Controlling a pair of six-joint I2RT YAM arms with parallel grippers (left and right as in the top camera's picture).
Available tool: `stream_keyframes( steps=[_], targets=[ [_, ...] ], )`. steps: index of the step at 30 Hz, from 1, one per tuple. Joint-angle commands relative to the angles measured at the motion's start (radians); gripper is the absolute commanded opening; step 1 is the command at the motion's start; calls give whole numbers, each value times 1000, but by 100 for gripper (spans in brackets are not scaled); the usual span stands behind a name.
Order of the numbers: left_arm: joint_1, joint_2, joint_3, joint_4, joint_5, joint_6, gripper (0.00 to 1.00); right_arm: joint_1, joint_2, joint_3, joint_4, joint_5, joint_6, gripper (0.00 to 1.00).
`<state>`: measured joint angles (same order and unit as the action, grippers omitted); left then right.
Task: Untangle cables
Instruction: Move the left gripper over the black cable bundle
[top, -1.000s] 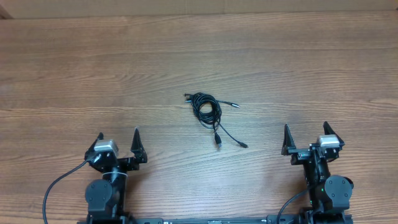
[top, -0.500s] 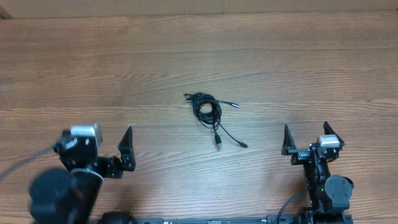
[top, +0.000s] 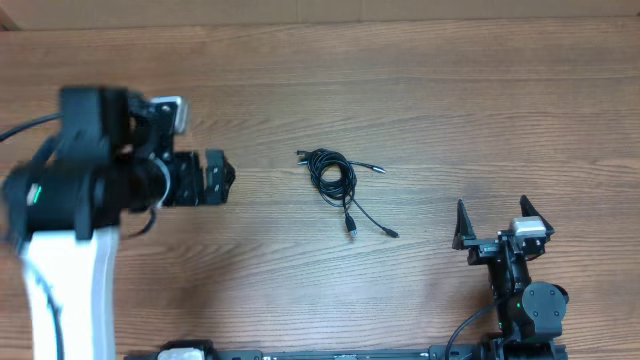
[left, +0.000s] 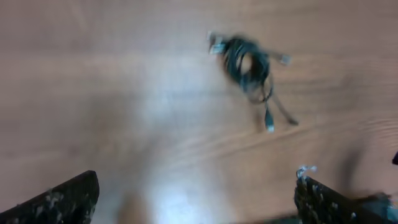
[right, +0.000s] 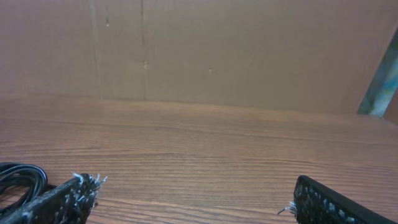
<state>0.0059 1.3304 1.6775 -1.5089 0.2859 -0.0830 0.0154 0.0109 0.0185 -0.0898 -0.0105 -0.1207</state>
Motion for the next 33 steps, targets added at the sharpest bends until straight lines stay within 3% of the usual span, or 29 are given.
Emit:
stream_keyframes(
  steps=[1,7,9,10,11,12,23,33],
  targets=[
    [-6,125,16,-55,23,-144,100,5,-8,-11,6,9,-4,100],
    [-7,335,13,-87,74,-212,100,5,-8,-11,6,10,-4,100],
    [-7,398,13,-87,118,-165,75,5,-8,-11,6,9,-4,100],
    [-7,428,13,-85,142,-134,53,5,-8,-11,6,10,-4,100],
    [-7,453,13,-84,160,-108,19,5,-8,-11,6,10,-4,100],
    [-8,479,13,-87,177,-89,4,5,-8,-11,6,10,-4,100],
    [-84,636,12,0,186,-71,4,5,-8,-11,6,9,-4,100],
    [-233,646,-12,285,182,-110,13,5,-8,-11,6,10,-4,100]
  ],
)
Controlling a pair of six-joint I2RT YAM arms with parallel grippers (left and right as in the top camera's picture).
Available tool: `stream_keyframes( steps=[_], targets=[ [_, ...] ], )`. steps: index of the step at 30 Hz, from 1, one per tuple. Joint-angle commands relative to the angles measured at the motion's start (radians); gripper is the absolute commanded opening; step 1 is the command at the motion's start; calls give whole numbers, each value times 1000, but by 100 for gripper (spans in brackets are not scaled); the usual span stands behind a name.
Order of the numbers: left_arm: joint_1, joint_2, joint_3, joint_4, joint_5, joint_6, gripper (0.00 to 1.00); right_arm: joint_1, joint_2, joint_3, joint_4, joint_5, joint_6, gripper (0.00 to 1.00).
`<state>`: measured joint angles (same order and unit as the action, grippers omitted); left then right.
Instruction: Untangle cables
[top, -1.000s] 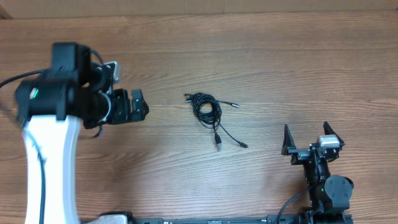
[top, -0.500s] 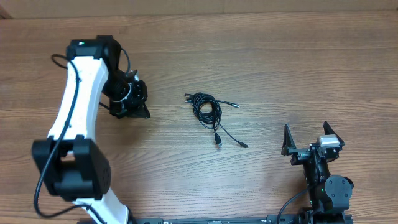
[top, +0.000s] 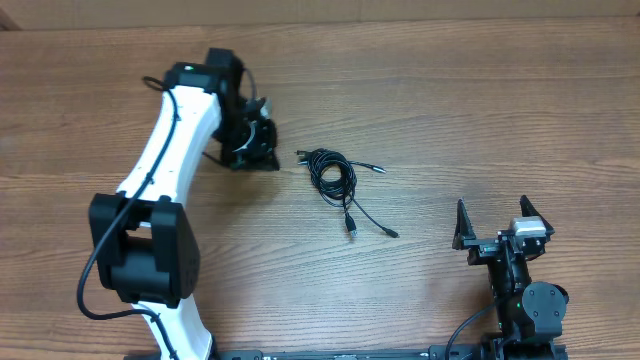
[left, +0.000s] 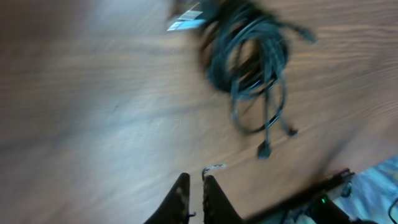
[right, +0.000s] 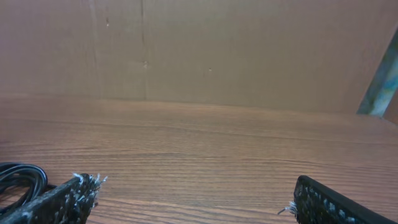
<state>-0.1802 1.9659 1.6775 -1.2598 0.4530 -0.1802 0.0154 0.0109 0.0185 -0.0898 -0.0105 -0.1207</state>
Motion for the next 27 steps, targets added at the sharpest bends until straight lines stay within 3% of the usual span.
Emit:
stream_keyframes(
  steps=[1,9,20,25,26,27],
  targets=[
    [-66,11,-21,68,15,-25,19,5,-8,-11,6,10,-4,100],
    [-191,11,-27,237,-12,-67,39,5,-8,-11,6,10,-4,100],
    [-250,11,-27,246,-117,-67,43,5,-8,-11,6,10,-4,100],
    [-254,11,-27,243,-123,-67,52,5,-8,-11,6,9,-4,100],
    [-253,11,-27,243,-123,-67,62,5,-8,-11,6,9,-4,100],
    [-253,11,-27,243,-123,-67,100,5,-8,-11,6,10,-4,100]
  ],
)
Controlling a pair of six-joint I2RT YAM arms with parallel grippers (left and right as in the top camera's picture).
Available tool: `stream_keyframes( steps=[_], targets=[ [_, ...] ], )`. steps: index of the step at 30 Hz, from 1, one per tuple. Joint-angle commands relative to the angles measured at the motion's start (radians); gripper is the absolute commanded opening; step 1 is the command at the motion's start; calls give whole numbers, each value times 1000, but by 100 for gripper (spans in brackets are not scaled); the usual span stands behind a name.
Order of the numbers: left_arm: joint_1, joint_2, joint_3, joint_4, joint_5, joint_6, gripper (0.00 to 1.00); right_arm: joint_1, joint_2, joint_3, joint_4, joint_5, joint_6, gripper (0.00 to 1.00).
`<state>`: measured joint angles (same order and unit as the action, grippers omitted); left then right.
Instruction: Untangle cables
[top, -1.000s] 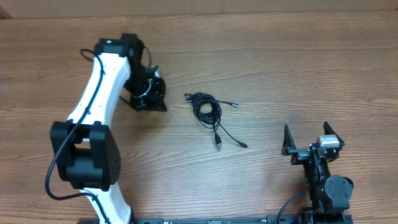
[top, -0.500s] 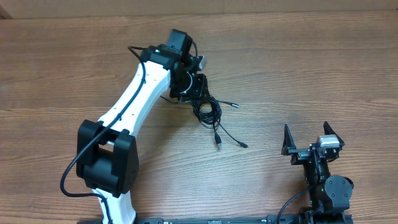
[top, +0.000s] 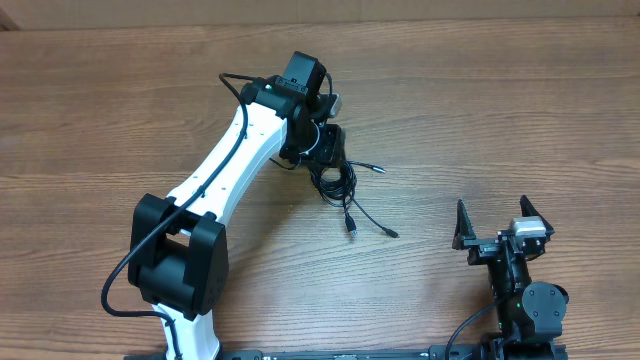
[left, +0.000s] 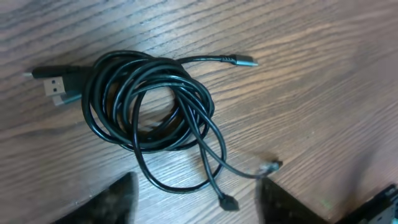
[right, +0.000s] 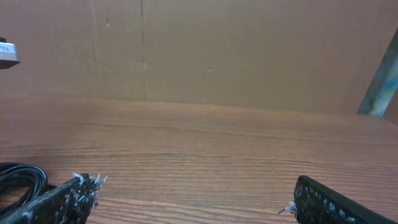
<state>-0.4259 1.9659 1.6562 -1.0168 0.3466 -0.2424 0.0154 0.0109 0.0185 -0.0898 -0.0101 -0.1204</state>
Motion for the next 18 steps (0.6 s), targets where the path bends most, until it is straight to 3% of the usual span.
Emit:
stream_keyframes(
  steps=[1,16,17,18],
  targets=[
    [-8,11,-6,-1,-17,-5,100,5,-8,-11,6,9,-5,100],
    [-8,11,-6,41,-14,-5,100,5,-8,-11,6,9,-5,100],
    [-8,11,-6,53,-14,-5,99,5,-8,-11,6,9,-5,100],
    [-7,11,-6,56,-16,-4,93,5,-8,-11,6,9,-5,100]
  ],
)
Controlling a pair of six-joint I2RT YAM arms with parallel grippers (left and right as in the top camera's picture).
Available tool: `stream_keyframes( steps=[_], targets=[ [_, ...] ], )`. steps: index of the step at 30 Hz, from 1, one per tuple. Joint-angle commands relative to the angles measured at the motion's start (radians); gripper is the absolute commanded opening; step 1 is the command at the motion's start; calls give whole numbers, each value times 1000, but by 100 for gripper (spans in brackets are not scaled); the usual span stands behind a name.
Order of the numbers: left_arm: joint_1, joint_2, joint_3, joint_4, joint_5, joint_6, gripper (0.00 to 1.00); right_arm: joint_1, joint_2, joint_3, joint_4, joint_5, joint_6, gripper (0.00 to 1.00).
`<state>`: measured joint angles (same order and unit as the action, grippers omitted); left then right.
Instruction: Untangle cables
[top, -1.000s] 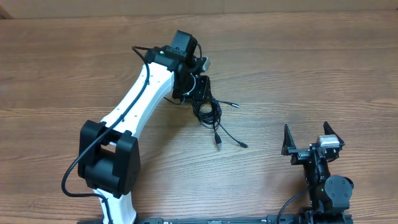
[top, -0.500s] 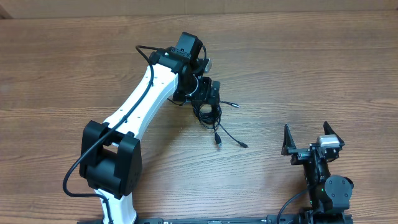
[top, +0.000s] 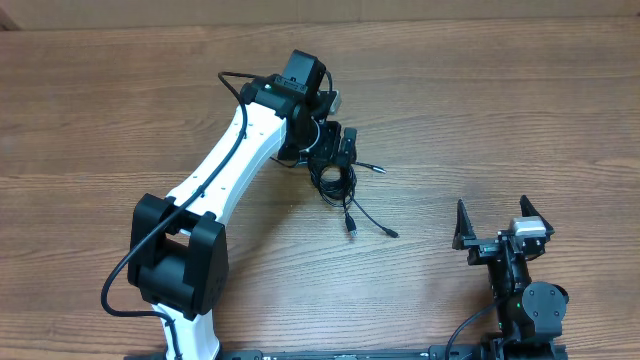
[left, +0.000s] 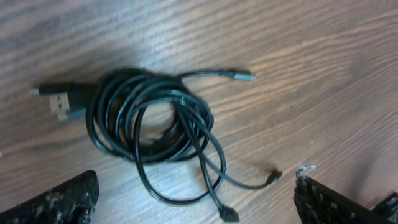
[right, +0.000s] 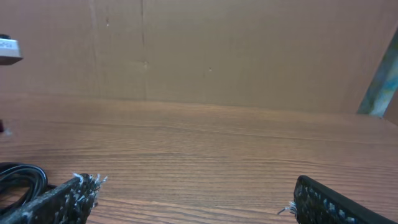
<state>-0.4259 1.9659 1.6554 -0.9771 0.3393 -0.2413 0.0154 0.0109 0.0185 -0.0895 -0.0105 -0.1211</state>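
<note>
A bundle of black cables (top: 338, 178) lies coiled at the table's middle, with loose ends trailing toward the front. In the left wrist view the coil (left: 149, 121) has a USB plug (left: 57, 102) at its left and thin ends running right and down. My left gripper (top: 334, 150) hovers open right over the coil's far side, its fingertips (left: 68, 202) wide apart. My right gripper (top: 502, 230) rests open near the front right, away from the cables; a bit of black cable (right: 22, 177) shows at the left edge of its view.
The wooden table (top: 500, 120) stretches around the bundle. A brown cardboard wall (right: 217, 50) stands beyond the table's far edge. The left arm (top: 230, 170) crosses the left half of the table.
The left gripper's fingers have spread wider above the coil and it sits slightly nearer the cables. The cables and the right arm have not moved.
At first my left gripper was open far to the left of the bundle. Then it was shut, closer, at the bundle's upper left. After that it stood partly open over the coil, and now it is wide open there. The right gripper stayed still.
</note>
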Motion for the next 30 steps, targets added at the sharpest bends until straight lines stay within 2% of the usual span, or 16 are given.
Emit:
stream_keyframes(
  steps=[1,2,5,7,8,16,23,26,30],
  targets=[
    [-8,11,-5,18,-16,-5,80,5,-8,-11,5,10,-4,100],
    [-8,11,-5,17,-34,-5,64,5,-8,-11,5,10,-4,100],
    [-12,11,-5,10,-62,-5,35,5,-8,-11,5,10,-4,100],
    [-13,11,-5,11,-58,-6,10,5,-8,-11,5,10,-4,100],
    [-13,11,-5,12,-58,-6,4,5,-8,-11,5,9,-4,100],
    [-13,11,-5,10,-57,-6,4,5,-8,-11,5,9,-4,100],
    [-13,11,-5,0,18,-5,4,5,-8,-11,5,10,-4,100],
    [-13,11,-5,3,-47,-18,4,5,-8,-11,5,10,-4,100],
    [-18,11,-17,5,-188,-92,6,5,-8,-11,5,9,-4,100]
  ],
)
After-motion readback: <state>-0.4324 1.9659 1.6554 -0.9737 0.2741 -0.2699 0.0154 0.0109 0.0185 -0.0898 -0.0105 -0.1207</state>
